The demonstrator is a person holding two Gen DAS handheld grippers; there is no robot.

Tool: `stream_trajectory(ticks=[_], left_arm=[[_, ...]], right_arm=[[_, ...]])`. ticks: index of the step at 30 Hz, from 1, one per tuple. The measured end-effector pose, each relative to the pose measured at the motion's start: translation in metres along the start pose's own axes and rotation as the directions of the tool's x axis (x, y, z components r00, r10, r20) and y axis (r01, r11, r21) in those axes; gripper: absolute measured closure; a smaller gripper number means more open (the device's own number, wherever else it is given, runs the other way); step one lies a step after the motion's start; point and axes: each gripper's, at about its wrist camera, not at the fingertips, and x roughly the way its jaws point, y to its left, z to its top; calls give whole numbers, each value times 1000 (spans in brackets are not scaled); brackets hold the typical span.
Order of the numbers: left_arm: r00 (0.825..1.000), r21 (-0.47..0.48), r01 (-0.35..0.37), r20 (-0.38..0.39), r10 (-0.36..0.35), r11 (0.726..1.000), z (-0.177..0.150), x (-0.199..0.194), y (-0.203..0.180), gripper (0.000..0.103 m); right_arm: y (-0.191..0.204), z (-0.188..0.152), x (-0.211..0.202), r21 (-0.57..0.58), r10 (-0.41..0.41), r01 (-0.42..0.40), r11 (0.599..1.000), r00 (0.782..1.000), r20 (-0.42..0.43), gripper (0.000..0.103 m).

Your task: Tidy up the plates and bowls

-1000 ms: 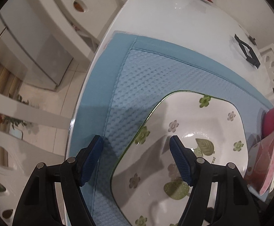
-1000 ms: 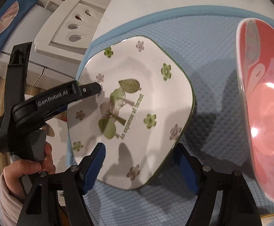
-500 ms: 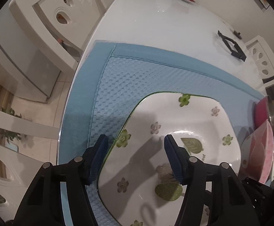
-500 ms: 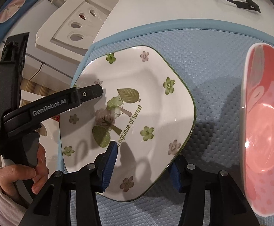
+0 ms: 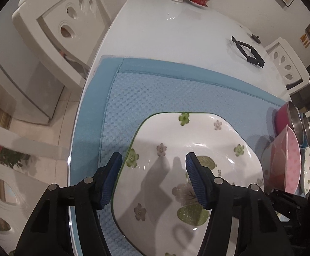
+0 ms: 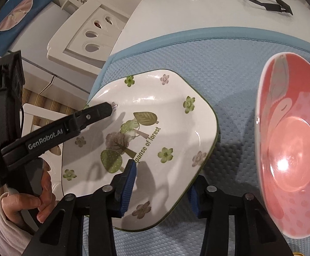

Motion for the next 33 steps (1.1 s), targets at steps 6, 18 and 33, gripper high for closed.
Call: stream_trajectory(ticks=[6, 18, 33], left_arm=[[999, -12, 4, -41, -4, 1000, -9, 6, 8, 56], [996, -4, 69, -56, -69, 998, 0, 24, 25, 74], [999, 64, 46, -32, -44, 997, -14, 3, 27, 74]], right_arm=[[1, -1, -1, -8, 2, -3, 1000, 1000, -23, 62], [-6, 2, 16, 15, -10, 11, 1000, 1000, -17, 70], [11, 1, 3, -134, 70, -72, 988, 997, -20, 71]])
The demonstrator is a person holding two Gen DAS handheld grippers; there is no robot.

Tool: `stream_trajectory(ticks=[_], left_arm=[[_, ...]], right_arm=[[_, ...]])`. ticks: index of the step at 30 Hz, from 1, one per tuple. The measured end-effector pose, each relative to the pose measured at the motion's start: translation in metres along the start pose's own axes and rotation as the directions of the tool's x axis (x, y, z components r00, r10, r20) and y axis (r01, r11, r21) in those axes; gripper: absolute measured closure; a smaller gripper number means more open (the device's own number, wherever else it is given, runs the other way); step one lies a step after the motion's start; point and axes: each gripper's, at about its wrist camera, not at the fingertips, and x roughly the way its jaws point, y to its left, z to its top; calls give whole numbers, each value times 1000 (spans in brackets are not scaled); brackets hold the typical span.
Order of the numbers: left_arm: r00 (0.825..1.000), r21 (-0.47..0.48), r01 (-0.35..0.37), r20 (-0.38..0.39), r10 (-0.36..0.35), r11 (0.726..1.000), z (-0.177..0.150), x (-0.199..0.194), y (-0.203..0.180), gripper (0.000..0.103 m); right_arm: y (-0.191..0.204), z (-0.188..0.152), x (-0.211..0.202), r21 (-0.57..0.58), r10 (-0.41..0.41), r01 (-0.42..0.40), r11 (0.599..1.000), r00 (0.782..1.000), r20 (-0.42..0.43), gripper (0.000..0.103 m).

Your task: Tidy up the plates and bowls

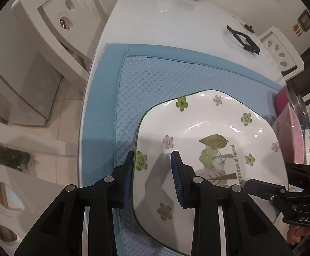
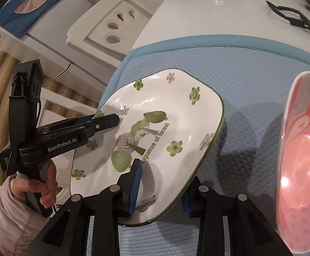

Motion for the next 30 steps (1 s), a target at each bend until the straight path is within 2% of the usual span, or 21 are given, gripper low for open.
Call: stream_trajectory(ticks=[6, 9, 17, 26, 30], left_arm=[[1000, -28, -5, -9, 4, 1000, -18, -2, 0, 74], [1000, -51, 10, -1, -10, 999, -25, -5, 1, 74], [1000, -62, -6, 30, 8, 998, -37, -23, -7, 74], [996, -73, -21, 81, 27, 997, -57, -48, -26, 74], [995, -70, -41, 90, 47, 997, -74, -60, -47, 74]], right_arm=[[6, -5, -5, -33, 20, -20, 999, 1000, -13, 71], [9, -11, -10, -56, 22, -23, 998, 1000, -18, 71], [13, -27, -23, -107, 34, -37, 994, 999, -25, 71], [9, -59, -56, -137, 71, -73, 988, 997, -13, 71], [4, -75, -76, -150, 79, -78, 986, 997, -2, 71]])
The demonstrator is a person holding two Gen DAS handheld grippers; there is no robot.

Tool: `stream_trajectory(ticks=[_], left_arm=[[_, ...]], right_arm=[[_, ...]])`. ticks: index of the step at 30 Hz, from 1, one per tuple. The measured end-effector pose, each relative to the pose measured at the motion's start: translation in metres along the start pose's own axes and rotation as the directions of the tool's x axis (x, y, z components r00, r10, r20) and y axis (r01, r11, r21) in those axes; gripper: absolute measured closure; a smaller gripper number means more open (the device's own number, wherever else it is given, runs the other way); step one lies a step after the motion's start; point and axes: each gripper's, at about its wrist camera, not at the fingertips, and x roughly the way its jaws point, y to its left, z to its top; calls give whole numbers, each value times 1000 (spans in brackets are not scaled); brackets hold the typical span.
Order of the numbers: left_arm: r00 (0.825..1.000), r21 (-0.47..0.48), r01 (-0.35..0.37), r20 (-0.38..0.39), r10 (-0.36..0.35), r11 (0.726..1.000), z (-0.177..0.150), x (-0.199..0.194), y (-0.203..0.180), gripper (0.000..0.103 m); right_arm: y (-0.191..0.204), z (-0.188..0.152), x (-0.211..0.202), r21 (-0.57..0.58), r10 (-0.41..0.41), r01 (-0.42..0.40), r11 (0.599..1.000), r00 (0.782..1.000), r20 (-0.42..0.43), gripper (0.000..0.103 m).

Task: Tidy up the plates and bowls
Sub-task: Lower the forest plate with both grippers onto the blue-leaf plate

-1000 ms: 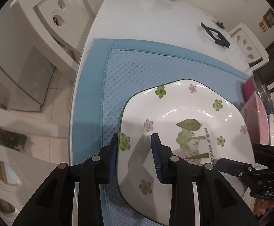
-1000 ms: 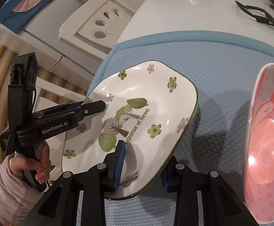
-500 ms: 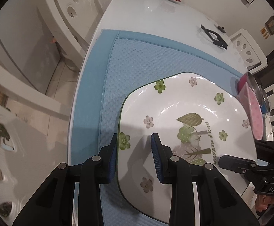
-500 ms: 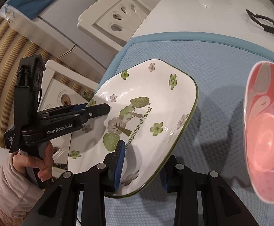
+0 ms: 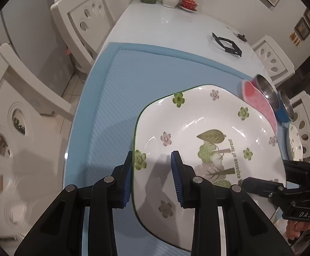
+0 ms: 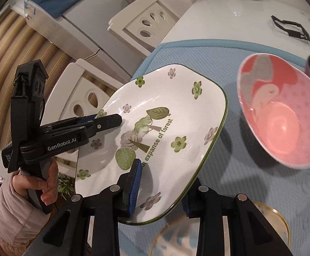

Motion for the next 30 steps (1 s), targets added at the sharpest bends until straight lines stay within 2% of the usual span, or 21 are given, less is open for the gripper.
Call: stream_trajectory(ticks=[15, 25, 30], left_arm=[[1000, -2, 6, 17, -6, 1000, -59, -30, -75, 74], [1000, 0, 16, 23, -16, 1000, -81, -38, -110, 74], [1000, 10, -6, 9, 6, 1000, -92, -35, -125, 74]], right_arm=[[-21, -64, -61, -15, 16, -16, 1000, 1000, 16, 71], [-35, -89, -85, -20, 25, -24, 1000, 999, 29, 71], [-41, -103, -91, -24, 26, -25, 999, 999, 25, 71]])
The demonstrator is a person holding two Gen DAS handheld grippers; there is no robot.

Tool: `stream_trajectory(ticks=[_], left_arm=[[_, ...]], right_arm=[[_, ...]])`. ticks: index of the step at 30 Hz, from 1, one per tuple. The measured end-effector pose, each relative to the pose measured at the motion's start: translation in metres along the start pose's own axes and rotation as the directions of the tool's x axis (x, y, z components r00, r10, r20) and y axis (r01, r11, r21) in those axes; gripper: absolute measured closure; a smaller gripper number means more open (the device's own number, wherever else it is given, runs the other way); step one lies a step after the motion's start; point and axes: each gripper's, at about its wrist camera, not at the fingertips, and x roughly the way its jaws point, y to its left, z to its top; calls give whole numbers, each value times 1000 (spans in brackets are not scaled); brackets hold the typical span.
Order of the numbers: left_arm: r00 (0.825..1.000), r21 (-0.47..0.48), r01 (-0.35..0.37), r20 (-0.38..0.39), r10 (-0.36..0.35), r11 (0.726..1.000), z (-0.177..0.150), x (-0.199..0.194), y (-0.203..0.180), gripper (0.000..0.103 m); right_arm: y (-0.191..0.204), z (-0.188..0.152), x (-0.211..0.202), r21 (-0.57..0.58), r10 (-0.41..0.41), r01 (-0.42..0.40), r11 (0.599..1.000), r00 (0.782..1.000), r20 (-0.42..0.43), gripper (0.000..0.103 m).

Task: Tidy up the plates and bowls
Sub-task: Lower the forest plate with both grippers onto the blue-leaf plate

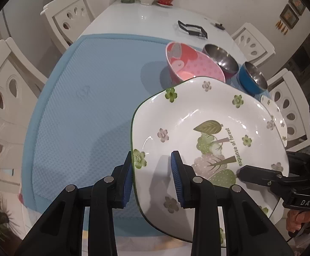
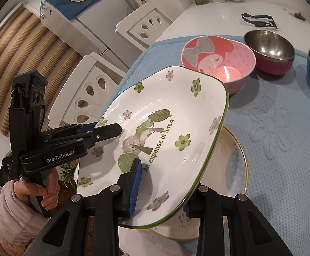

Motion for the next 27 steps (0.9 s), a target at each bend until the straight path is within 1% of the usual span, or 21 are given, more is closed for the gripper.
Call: stream_trajectory(ticks=[2, 9, 16, 27], left_arm=[[1000, 1, -5, -9, 5, 1000, -4, 2, -5, 74], [999, -38, 27, -29, -28, 999, -22, 7, -16, 74], [997, -41, 29, -67, -32, 999, -39, 18, -26, 74], [993, -66, 34, -110, -41, 997, -48, 33, -28, 74]], right_arm=[[-3, -6, -2, 5, 2, -2, 1000, 1000, -3, 71], [-15, -26, -7, 24, 11, -11, 1000, 1000, -12, 71], [-27, -49, -7, 46, 14, -12, 999, 999, -40, 71], [-41, -62, 1, 102, 23, -15, 995, 996, -80, 71]])
